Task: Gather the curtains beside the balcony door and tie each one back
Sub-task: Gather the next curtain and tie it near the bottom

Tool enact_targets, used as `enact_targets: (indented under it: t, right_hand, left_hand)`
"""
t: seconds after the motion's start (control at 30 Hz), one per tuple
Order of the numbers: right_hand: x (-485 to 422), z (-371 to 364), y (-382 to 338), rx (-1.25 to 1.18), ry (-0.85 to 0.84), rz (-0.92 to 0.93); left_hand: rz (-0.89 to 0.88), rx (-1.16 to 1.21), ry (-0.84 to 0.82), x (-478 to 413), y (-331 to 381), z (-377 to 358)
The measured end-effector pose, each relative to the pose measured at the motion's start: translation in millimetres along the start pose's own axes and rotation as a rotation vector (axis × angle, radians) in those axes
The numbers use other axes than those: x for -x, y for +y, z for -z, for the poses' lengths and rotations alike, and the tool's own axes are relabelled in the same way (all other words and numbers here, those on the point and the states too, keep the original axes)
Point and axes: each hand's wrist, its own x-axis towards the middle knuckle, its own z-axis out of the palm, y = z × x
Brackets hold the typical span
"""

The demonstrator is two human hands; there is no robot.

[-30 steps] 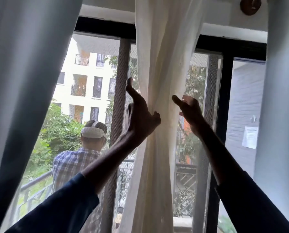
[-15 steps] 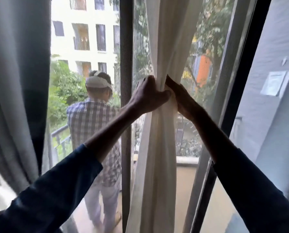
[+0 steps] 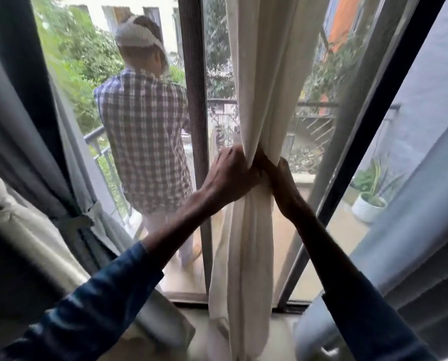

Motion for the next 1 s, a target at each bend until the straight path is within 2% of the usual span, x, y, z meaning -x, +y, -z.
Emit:
enact_targets:
  t: [0.17, 0.43, 0.57, 0.7, 0.83, 0.93, 1.0]
  right_hand:
    - [24, 10, 45, 0.031, -0.011, -0.059]
    - [30, 35, 68, 0.085, -0.235, -0.145]
    - [27, 40, 63, 0.018, -0.143, -0.196]
    - [25, 50, 67, -0.013, -0.074, -0.200]
    - [22, 55, 77, -0.106, -0.126, -0.261]
    - [23, 56, 80, -0.141, -0.180, -0.289]
    - [24, 59, 82, -0.196, -0.153, -0.296]
  left_hand:
    - [0.067, -0.019, -0.176, 27, -17, -30]
    - [0.031, 0.119, -0.363, 39, -27, -63]
    - [-0.009, 0.137, -0.538, 55, -20, -78]
    - [-0.048, 0.250, -0.564, 59, -43, -80]
    - [-0.161, 0.345, -0.518, 63, -67, -81]
    - [-0.144, 0.344, -0.458, 65, -75, -87]
    - [-0.136, 0.331, -0.424, 66, -79, -92]
